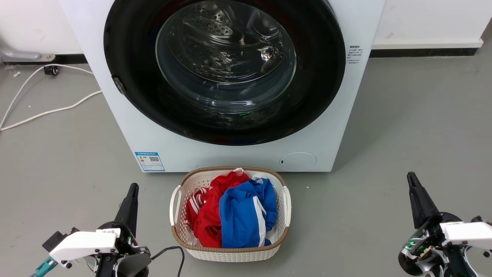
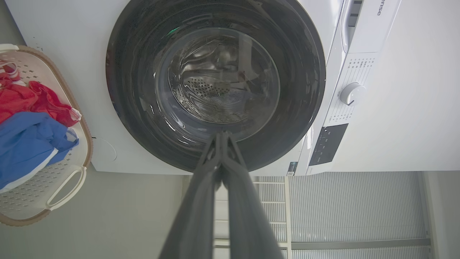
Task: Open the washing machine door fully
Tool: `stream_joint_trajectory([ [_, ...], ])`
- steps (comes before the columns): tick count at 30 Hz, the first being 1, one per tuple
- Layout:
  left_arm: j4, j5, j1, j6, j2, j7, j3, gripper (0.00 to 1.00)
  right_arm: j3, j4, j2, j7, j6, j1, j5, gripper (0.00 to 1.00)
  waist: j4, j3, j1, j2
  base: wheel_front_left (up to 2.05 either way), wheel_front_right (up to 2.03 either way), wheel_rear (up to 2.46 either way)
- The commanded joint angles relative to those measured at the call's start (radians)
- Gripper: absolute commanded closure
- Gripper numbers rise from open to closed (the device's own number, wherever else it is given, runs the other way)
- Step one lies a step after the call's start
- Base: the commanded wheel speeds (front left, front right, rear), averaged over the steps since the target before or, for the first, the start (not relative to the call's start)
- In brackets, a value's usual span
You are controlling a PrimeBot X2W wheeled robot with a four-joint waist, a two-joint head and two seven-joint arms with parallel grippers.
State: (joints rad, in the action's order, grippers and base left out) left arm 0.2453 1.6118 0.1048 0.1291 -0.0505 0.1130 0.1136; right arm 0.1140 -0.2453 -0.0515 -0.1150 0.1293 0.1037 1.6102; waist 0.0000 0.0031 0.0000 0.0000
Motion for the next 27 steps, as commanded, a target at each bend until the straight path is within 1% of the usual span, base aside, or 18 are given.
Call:
stream_joint_trajectory([
  [1,0.001,-0.004,0.008,0.004,0.001,0.002,0.001,1.00,-0.001,-0.001,0.003,0.001,0.003,0.011,-0.001,1.00,0.000,0.000,0.0000,0.0000,0.00,0.00,0.00],
  [27,0.001,-0.004,0.008,0.004,0.001,0.002,0.001,1.00,-0.001,-0.001,0.003,0.001,0.003,0.011,-0.001,1.00,0.000,0.000,0.0000,0.0000,0.00,0.00,0.00],
])
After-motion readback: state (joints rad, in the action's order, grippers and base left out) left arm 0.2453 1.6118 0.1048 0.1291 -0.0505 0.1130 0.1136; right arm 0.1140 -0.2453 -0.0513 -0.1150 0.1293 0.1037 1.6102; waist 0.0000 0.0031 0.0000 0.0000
